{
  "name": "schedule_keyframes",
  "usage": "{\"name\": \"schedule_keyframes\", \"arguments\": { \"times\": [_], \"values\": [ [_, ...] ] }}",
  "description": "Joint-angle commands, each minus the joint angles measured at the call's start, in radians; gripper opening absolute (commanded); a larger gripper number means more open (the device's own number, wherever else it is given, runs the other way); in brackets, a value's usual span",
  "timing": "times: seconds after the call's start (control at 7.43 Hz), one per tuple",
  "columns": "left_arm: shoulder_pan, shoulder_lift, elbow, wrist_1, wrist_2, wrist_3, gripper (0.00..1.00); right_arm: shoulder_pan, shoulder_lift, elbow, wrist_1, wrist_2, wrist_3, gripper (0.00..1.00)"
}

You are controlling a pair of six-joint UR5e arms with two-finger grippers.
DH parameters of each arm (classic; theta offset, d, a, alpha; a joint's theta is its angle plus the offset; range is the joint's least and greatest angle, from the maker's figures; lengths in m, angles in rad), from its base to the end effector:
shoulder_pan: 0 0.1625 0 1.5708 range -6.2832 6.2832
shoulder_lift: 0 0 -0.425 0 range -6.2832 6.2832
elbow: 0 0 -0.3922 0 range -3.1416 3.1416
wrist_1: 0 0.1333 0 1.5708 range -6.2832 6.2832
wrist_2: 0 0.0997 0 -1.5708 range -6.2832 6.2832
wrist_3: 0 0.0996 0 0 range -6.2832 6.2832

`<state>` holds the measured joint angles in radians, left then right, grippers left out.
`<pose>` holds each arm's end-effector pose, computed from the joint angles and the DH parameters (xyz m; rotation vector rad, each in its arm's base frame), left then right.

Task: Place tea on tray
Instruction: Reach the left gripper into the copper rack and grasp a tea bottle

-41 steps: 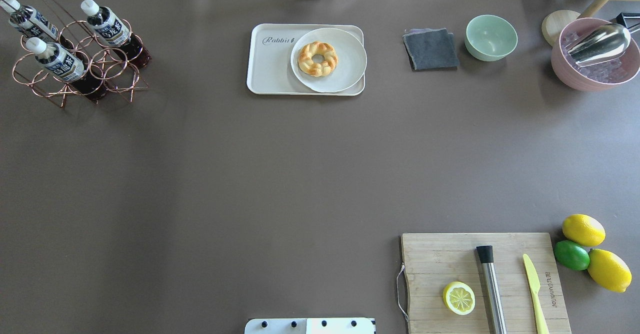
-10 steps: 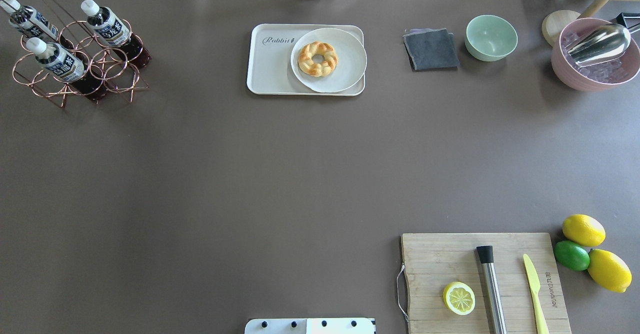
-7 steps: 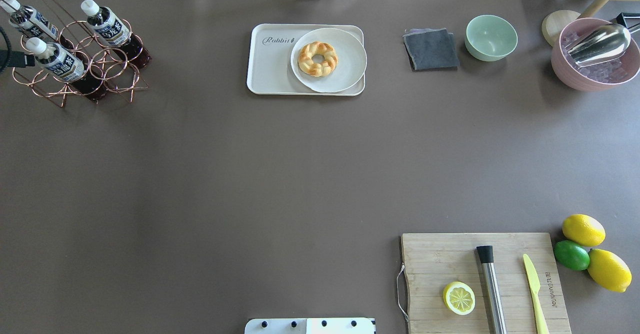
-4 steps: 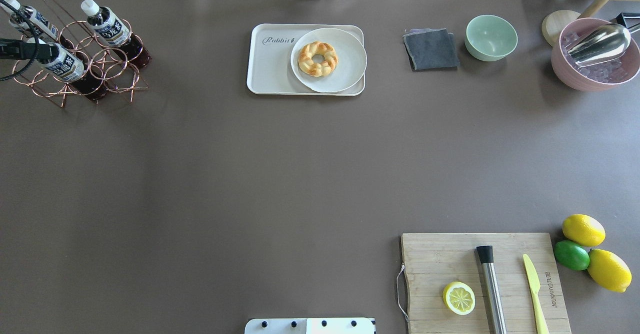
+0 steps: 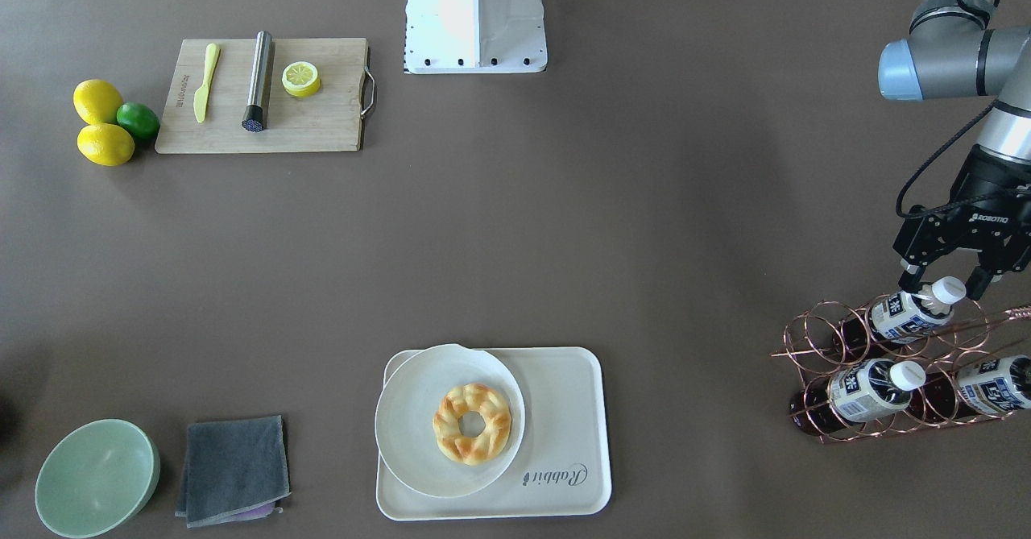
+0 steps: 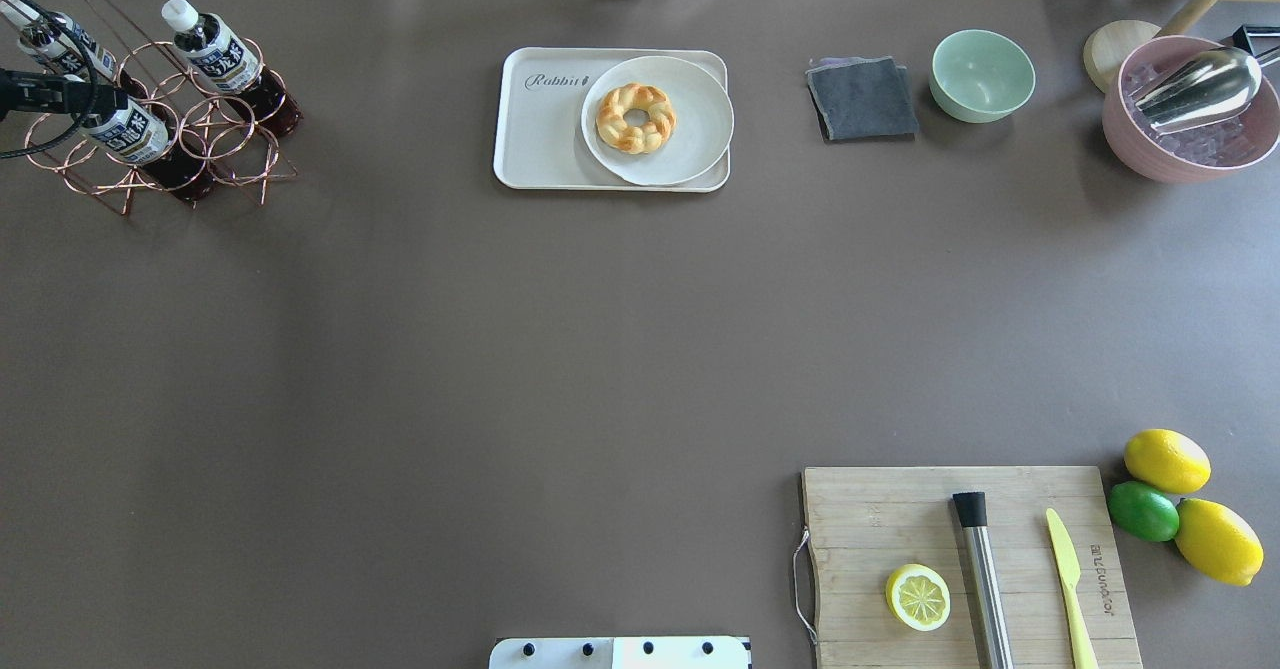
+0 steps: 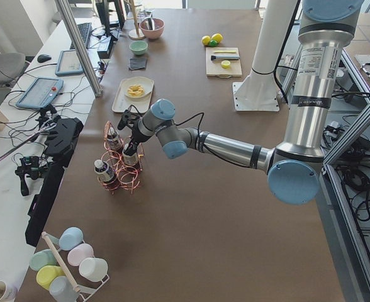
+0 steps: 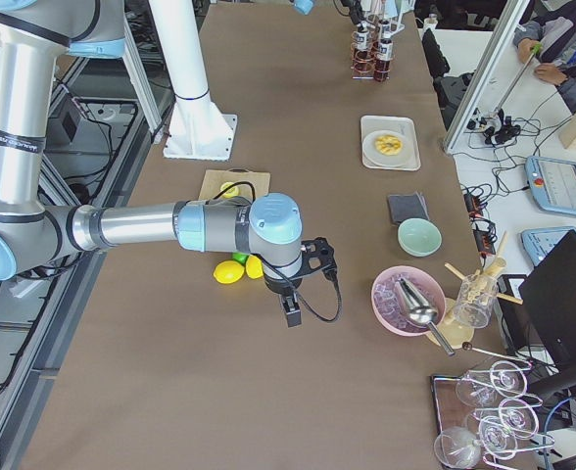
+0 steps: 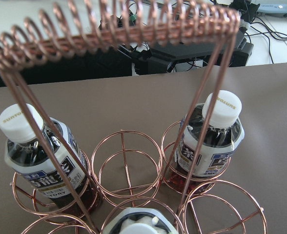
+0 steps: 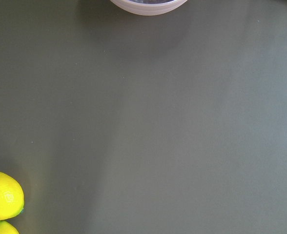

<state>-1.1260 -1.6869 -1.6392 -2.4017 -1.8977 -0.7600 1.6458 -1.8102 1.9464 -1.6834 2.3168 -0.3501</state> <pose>0.1527 -0.5559 0.4777 0.6596 0.8153 -0.1199 0.0947 -0.3832 0.5929 0.1799 -0.7268 -0.2710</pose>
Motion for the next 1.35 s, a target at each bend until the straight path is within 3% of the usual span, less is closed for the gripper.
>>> {"name": "schedule_keyframes", "arguments": {
  "times": [0.0, 0.13, 0.27, 0.4, 1.21],
  "values": [
    [-0.001, -0.003, 0.009, 0.001, -0.003, 0.013, 0.69, -0.004, 0.0, 0.009, 0.001, -0.004, 0.025, 0.99],
    [-0.001, -0.002, 0.006, 0.003, -0.004, 0.004, 0.45, -0.004, 0.0, 0.009, 0.001, -0.004, 0.025, 0.99],
    [-0.001, -0.002, 0.005, 0.004, -0.004, 0.004, 0.11, -0.007, 0.0, 0.011, 0.001, -0.001, 0.031, 1.0],
    [-0.001, -0.002, 0.002, 0.013, -0.009, 0.007, 0.0, -0.014, 0.0, 0.011, 0.001, 0.0, 0.043, 1.0],
    [-0.086, -0.02, -0.063, 0.047, -0.06, 0.015, 0.0, -0.015, -0.001, 0.014, 0.001, 0.0, 0.048, 1.0]
  ]
}}
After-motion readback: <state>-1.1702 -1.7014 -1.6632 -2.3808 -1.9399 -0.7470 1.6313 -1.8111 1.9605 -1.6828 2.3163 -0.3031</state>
